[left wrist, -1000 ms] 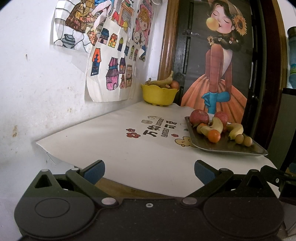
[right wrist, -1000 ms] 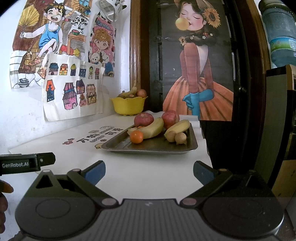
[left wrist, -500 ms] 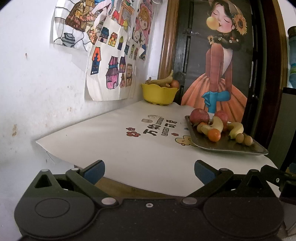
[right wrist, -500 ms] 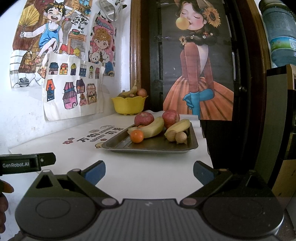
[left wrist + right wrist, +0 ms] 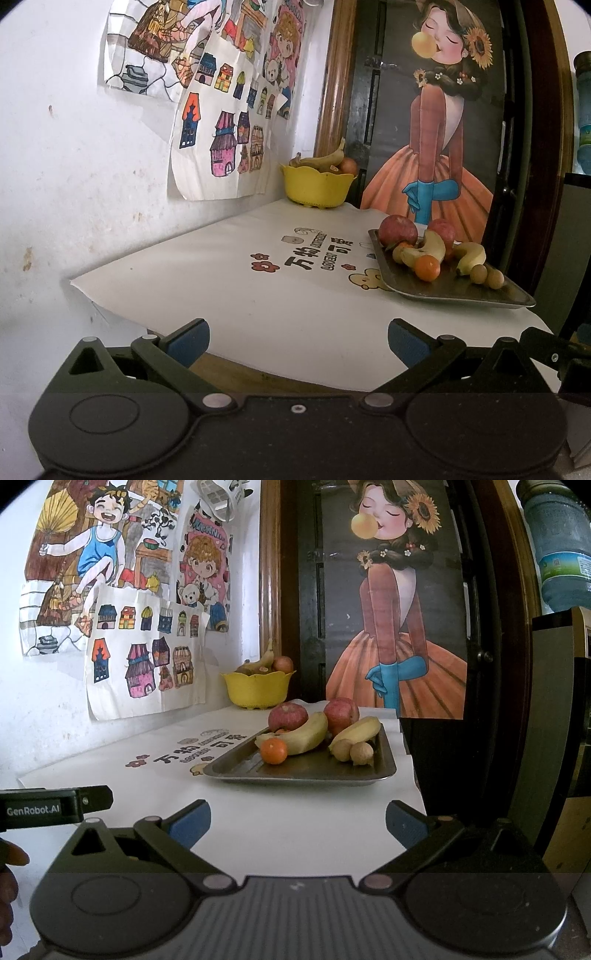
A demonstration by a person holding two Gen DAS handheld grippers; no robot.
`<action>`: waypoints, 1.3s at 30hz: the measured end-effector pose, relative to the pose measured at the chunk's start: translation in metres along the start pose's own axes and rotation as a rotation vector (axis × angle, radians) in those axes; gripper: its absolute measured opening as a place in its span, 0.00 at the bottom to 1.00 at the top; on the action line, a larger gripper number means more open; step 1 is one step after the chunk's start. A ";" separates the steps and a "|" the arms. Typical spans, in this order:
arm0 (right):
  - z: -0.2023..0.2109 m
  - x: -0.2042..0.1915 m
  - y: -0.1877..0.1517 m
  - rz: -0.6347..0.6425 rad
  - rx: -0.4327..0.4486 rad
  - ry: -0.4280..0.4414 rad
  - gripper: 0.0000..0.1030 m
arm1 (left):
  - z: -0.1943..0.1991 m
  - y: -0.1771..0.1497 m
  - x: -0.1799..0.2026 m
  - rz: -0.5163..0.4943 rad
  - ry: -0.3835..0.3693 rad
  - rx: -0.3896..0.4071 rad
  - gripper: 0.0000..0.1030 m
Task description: Organize fruits
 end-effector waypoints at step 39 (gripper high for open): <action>0.001 -0.006 -0.001 -0.001 -0.011 -0.002 1.00 | 0.000 -0.001 -0.003 0.042 -0.011 -0.023 0.99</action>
Point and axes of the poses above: each gripper's, at about its wrist camera, not at the fingertips, and z roughly against the way its jaws point, x to its right, y to its top, the point moved 6 cm from there along -z, roughly the way its jaws point, and after that the axes turned 11 degrees about x, right-handed, at the moved point
